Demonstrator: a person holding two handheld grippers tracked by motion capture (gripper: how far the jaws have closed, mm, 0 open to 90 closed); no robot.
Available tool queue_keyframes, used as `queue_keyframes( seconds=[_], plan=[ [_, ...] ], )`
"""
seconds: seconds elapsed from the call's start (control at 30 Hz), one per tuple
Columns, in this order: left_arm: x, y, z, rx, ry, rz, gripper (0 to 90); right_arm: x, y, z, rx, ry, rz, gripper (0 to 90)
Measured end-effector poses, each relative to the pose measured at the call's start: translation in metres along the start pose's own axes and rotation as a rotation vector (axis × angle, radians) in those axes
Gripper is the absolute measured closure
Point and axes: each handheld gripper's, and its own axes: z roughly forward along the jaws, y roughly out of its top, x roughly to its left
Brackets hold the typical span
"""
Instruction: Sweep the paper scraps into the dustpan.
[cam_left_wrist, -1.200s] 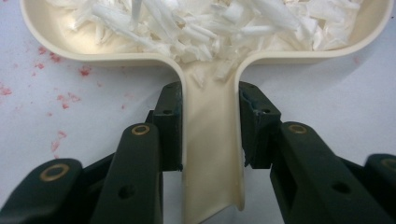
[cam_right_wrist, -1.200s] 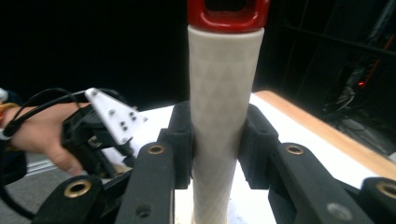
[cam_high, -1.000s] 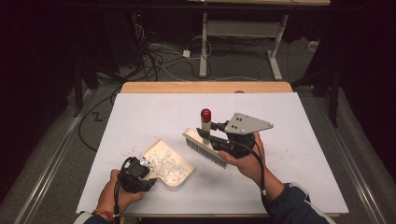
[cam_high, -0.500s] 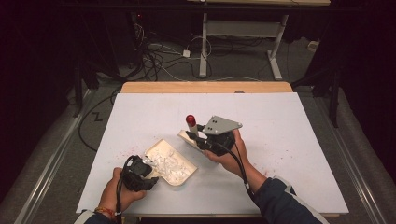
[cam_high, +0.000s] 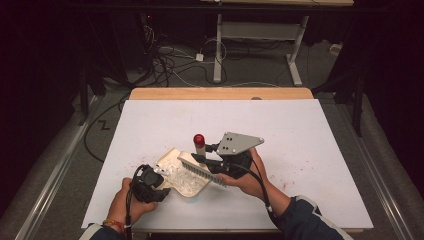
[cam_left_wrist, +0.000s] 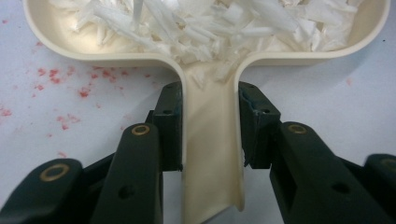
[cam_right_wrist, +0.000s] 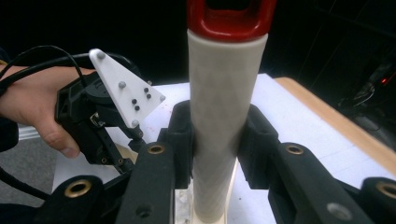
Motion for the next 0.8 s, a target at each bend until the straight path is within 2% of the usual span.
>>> queue_keyframes(
  seconds=[0.2,0.33,0.4,0.53,0.7,0.8],
  plan=[
    [0.001,-0.001,0.0,0.0,-0.004,-0.013,63.3,-0.007,-0.001,-0.012,-0.006,-0.032,0.017,70.0],
    [0.002,-0.001,0.0,-0.002,-0.001,-0.021,63.4,-0.012,-0.004,-0.015,0.01,-0.018,0.045,70.0],
    [0.003,-0.001,0.001,-0.007,-0.001,-0.029,63.4,-0.012,-0.007,-0.018,0.018,-0.026,0.038,70.0],
    [0.005,-0.001,0.002,-0.006,-0.001,-0.037,63.4,-0.015,-0.015,-0.024,0.025,-0.028,0.065,70.0],
    [0.007,-0.002,0.001,-0.011,-0.001,-0.055,63.4,-0.015,-0.027,-0.026,0.064,-0.023,0.088,70.0],
    [0.009,-0.002,0.001,-0.018,0.003,-0.07,63.4,-0.016,-0.03,-0.036,0.06,-0.039,0.089,70.0]
  ],
)
